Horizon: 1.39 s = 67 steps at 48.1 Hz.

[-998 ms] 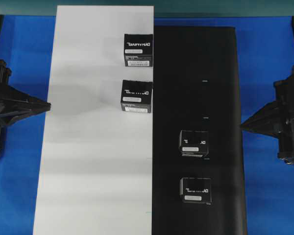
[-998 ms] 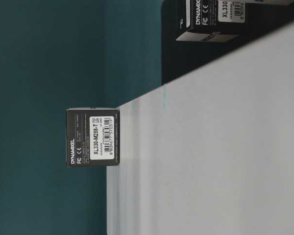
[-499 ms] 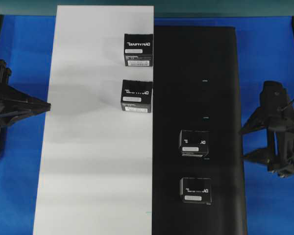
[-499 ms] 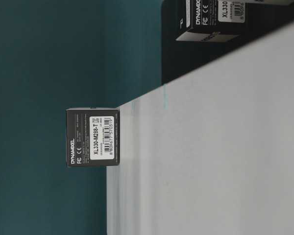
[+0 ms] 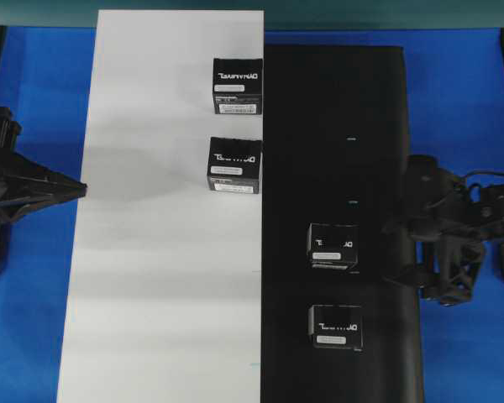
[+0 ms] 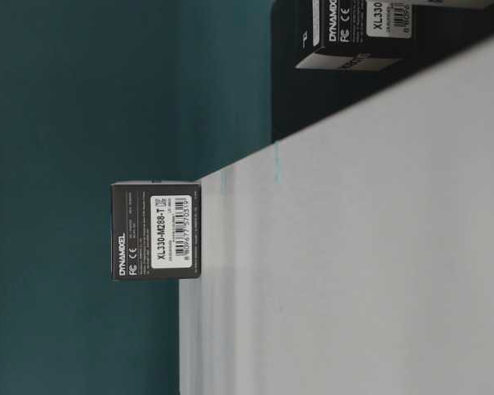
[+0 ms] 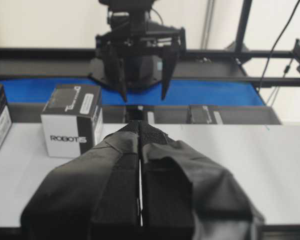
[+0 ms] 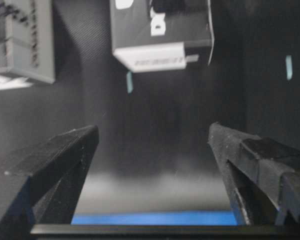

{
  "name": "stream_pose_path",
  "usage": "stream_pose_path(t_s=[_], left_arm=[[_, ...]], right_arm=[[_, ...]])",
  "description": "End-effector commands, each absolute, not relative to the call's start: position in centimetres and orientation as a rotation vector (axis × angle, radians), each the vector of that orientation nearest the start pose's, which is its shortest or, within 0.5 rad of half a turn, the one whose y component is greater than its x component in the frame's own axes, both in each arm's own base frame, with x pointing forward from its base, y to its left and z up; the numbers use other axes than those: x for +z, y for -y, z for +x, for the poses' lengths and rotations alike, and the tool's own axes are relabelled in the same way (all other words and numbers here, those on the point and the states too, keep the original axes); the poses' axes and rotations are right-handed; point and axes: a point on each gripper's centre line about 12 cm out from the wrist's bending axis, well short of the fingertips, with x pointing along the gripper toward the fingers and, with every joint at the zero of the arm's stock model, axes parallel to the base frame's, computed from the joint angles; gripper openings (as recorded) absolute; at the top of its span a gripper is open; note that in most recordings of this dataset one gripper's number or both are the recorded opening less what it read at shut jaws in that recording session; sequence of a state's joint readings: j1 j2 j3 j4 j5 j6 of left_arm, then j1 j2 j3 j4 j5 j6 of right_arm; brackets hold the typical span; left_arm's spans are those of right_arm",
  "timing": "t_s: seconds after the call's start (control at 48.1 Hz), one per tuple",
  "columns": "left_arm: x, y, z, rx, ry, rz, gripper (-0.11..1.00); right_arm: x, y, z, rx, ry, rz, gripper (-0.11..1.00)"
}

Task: Place the box from the black base onto the white base.
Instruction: 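Move the right gripper over the upper black box on the black base, then lower the right gripper and close it on the black box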

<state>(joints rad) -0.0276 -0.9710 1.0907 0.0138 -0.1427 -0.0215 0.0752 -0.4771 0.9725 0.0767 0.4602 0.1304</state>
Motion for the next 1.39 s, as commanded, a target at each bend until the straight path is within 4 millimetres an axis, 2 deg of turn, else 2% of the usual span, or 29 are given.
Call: stream_pose_path(t_s=[0.0,0.291,0.769,1.372], left_arm=[[32.3,0.6,20.4,-0.032,0.05,-0.009,-0.05],[32.4,0.7,20.4,-0.033,0.052,-0.01,-0.05],[32.3,0.6,20.4,-0.032,0.05,-0.01,-0.05],[32.2,0.7,20.4,-0.033,0.044,-0.008,-0.05]], right_arm=[[17.7,-2.2,25.8,0.004,-0.976,0.144,1.0],[16.8,-2.0,28.3,-0.011,-0.948,0.145,1.0],[16.0,-1.5,31.1,-0.021,-0.92,0.121,1.0],[15.8,-1.4,31.0,-0.029,-0.922,0.136,0.98]])
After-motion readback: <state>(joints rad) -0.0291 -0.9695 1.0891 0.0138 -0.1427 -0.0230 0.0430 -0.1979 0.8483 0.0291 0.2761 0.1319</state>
